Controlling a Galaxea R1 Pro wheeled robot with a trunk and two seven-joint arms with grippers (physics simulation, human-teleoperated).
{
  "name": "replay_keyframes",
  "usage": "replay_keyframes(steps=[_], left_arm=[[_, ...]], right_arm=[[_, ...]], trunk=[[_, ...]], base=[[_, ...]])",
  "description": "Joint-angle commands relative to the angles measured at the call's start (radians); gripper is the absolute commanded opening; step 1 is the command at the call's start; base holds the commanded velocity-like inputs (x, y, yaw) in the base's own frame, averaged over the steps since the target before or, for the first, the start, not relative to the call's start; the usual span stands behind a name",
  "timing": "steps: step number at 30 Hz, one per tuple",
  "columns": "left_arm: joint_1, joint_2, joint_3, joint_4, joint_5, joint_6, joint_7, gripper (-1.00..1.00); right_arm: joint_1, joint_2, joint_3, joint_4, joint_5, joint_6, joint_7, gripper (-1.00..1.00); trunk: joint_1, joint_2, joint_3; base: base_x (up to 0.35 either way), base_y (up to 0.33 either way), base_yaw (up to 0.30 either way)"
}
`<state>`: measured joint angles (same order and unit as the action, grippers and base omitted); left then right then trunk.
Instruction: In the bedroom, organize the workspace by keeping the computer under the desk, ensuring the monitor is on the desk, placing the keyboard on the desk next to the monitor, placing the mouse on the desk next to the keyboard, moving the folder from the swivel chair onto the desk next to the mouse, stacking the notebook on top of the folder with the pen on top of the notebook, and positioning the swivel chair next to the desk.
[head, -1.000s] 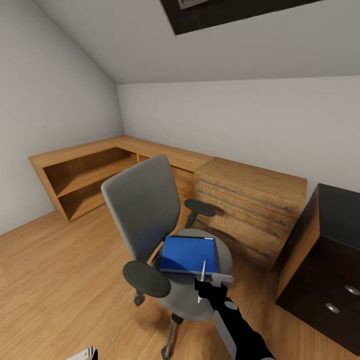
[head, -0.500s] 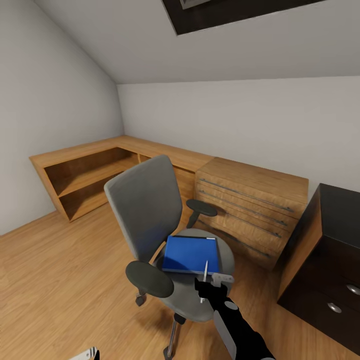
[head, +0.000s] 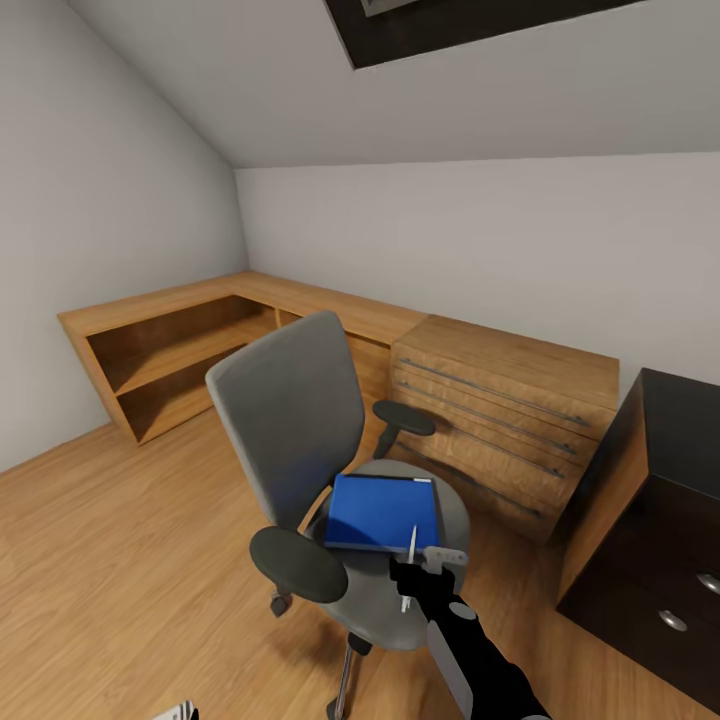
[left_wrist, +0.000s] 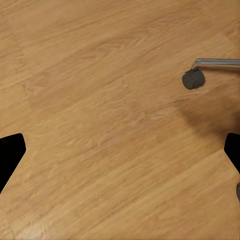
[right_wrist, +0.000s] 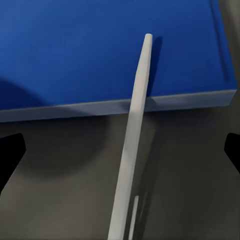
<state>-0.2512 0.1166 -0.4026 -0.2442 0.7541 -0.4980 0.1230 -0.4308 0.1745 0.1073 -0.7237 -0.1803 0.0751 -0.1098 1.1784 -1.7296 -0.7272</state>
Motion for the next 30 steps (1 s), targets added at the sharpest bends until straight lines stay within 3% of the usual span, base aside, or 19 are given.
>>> replay_keyframes(steps=[1,6,12,19,24,30], left_arm=[[0.0,0.0,-0.009,-0.001,0.002,-0.002,0.009,1.0],[0.0,0.0,-0.009,0.0,0.002,-0.002,0.011,1.0],[0.0,-0.001,-0.009,0.0,0.003,-0.003,0.014,1.0],[0.0,-0.001,-0.009,0.0,0.004,-0.003,0.014,1.0],[0.0,-0.002,-0.008,0.0,0.004,-0.003,0.014,1.0],[0.0,-0.002,-0.008,0.0,0.002,-0.003,0.014,1.0]], right_arm=[[0.0,0.0,0.002,-0.002,-0.007,0.005,-0.007,1.0],[0.0,0.0,0.002,-0.002,-0.007,0.005,-0.007,1.0],[0.0,0.0,0.002,-0.002,-0.006,0.006,-0.007,1.0],[0.0,0.0,0.002,-0.002,-0.005,0.006,-0.007,1.0],[0.0,0.0,0.002,-0.001,-0.005,0.006,-0.007,1.0],[0.0,0.0,0.002,-0.001,-0.005,0.006,-0.007,1.0]], trunk=[[0.0,0.0,-0.001],[0.0,0.0,-0.001],[0.023,-0.042,-0.02],[0.023,-0.042,-0.02],[0.042,-0.077,-0.035],[0.042,-0.077,-0.035]], base=[[0.011,0.0,0.0],[0.005,0.0,0.0],[0.0,0.0,0.0],[0.0,0.0,0.0],[0.0,0.0,0.0],[0.0,0.0,0.0]])
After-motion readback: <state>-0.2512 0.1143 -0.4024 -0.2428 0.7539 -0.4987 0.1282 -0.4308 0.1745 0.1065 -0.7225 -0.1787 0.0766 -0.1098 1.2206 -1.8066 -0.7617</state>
